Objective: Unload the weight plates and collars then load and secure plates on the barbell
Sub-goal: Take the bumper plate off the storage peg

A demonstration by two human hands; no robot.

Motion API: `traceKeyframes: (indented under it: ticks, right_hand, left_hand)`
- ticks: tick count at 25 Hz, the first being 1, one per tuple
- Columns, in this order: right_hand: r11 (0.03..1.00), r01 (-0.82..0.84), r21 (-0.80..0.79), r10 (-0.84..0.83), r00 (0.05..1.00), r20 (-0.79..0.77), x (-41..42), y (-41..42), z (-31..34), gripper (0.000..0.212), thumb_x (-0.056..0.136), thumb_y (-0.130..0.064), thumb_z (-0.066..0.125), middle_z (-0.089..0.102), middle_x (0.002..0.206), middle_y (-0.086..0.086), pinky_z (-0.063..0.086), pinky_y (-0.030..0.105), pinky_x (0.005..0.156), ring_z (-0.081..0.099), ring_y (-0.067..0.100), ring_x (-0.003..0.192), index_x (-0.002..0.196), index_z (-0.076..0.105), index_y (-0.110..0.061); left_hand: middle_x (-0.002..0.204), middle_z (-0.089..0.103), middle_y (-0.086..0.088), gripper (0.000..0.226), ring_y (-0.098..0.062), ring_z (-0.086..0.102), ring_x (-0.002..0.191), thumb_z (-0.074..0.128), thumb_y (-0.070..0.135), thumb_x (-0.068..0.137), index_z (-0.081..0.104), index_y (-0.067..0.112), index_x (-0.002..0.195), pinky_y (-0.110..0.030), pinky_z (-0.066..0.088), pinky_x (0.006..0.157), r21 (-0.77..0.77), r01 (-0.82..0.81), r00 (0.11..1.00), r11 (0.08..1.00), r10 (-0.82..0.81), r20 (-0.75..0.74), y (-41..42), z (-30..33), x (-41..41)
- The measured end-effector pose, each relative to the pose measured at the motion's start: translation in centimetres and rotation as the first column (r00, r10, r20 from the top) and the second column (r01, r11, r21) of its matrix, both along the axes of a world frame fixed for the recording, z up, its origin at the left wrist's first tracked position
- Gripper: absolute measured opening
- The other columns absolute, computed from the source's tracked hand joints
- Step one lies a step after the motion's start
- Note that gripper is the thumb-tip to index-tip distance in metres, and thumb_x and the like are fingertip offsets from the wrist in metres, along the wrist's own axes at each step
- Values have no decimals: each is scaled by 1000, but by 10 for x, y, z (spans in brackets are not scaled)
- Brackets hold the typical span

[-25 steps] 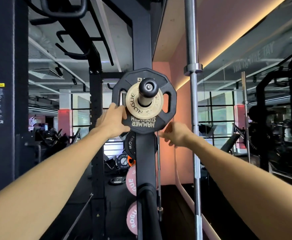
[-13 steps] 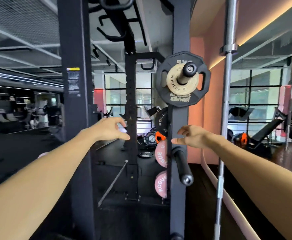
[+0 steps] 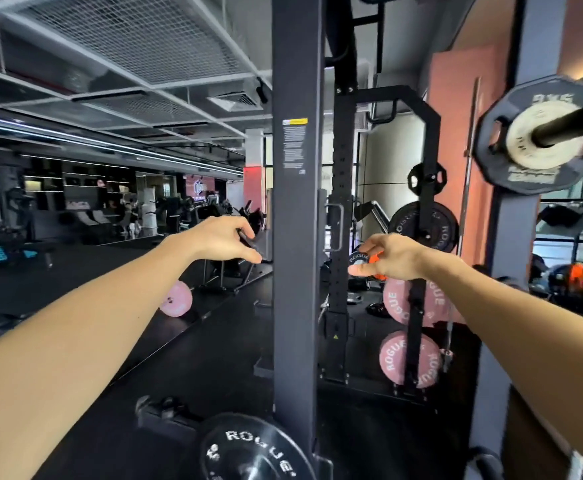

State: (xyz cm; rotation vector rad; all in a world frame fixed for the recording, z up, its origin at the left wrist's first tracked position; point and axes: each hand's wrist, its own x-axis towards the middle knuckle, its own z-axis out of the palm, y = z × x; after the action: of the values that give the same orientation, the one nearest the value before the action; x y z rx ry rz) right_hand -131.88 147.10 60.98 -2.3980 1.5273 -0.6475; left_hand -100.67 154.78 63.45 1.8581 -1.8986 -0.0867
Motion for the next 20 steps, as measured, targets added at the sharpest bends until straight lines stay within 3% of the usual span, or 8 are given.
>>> traceKeyframes:
  ticks: [3, 9, 12, 16, 20]
  right_hand:
    - [1000, 18, -10, -18, 999, 30, 80, 8, -9, 76, 63, -62, 78, 59, 114, -4, 41, 37, 107, 58, 18, 113, 123, 57, -20]
    - [998, 69, 1, -69, 997, 41, 166, 4, -10, 72, 69, -55, 78, 61, 121, 2, 44, 39, 106, 60, 21, 115, 125, 58, -15]
    - [994, 104, 18, -104, 995, -2, 188, -9, -21, 72, 71, -60, 74, 61, 124, 1, 43, 38, 106, 59, 20, 113, 127, 57, -19]
    - [992, 102, 72, -103, 995, 13, 205, -38, -49, 66, 79, -50, 72, 59, 128, 3, 42, 32, 105, 57, 19, 117, 132, 54, -15]
    - [989, 123, 86, -125, 992, 12, 218, -88, -75, 71, 77, -54, 72, 58, 132, 3, 42, 36, 108, 55, 19, 120, 133, 53, -16]
  left_hand:
    - [114, 60, 2, 51, -17, 57, 101, 78, 48, 78, 58, 29, 121, -32, 43, 87, 31, 22, 999, 999, -22, -25, 6, -9, 85]
    - [116, 61, 0, 54, -19, 54, 105, 77, 48, 79, 55, 29, 125, -32, 38, 82, 76, 46, 998, 996, -42, -51, -4, -23, 180]
    - [119, 60, -1, 51, -19, 53, 107, 78, 46, 78, 56, 28, 121, -33, 39, 84, 83, 76, 994, 994, -69, -91, -23, -39, 201]
    - [127, 52, -1, 58, -20, 53, 109, 79, 46, 78, 53, 29, 127, -30, 38, 88, 91, 122, 987, 988, -111, -118, -64, -62, 211]
    - [130, 51, -1, 59, -21, 51, 112, 80, 46, 77, 53, 31, 127, -32, 40, 92, 101, 147, 986, 984, -137, -96, -121, -83, 215]
